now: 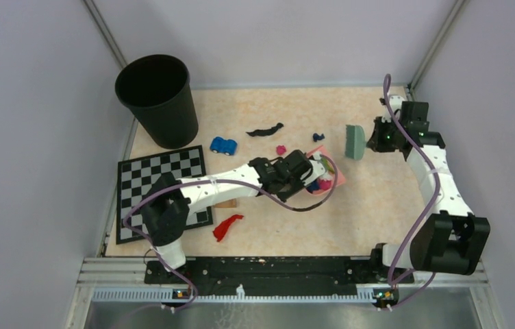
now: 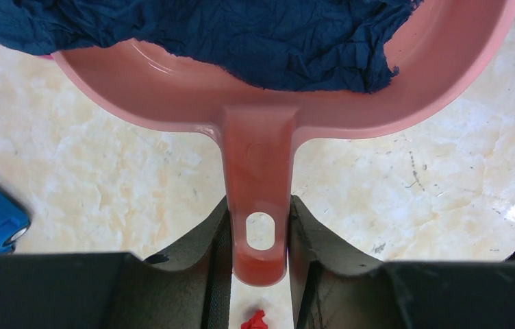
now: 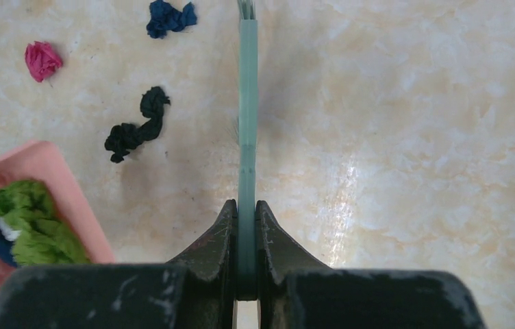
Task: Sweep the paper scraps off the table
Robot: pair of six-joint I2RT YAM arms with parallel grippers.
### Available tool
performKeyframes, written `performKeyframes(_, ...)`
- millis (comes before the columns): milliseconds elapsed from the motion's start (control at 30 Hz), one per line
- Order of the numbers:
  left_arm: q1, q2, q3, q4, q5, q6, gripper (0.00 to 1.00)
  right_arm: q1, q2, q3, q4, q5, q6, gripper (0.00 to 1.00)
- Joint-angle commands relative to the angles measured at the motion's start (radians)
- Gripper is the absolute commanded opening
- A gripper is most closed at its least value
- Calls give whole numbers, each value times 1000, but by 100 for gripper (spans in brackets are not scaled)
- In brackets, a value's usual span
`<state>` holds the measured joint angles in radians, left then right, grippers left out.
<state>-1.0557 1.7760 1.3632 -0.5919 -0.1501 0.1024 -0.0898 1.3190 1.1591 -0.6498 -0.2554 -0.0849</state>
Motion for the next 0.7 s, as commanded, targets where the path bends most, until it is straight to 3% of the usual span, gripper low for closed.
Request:
performKeyframes(0, 58, -95, -22, 0, 14, -34, 0, -48, -34, -72, 206, -36, 57, 0)
performKeyframes(300, 229, -152, -3, 7, 25, -46, 0, -110, -26, -208, 358, -105, 89, 0)
performKeyframes(667, 376, -119, 114, 72, 43, -101, 0, -113, -54, -247, 369, -116, 68, 0)
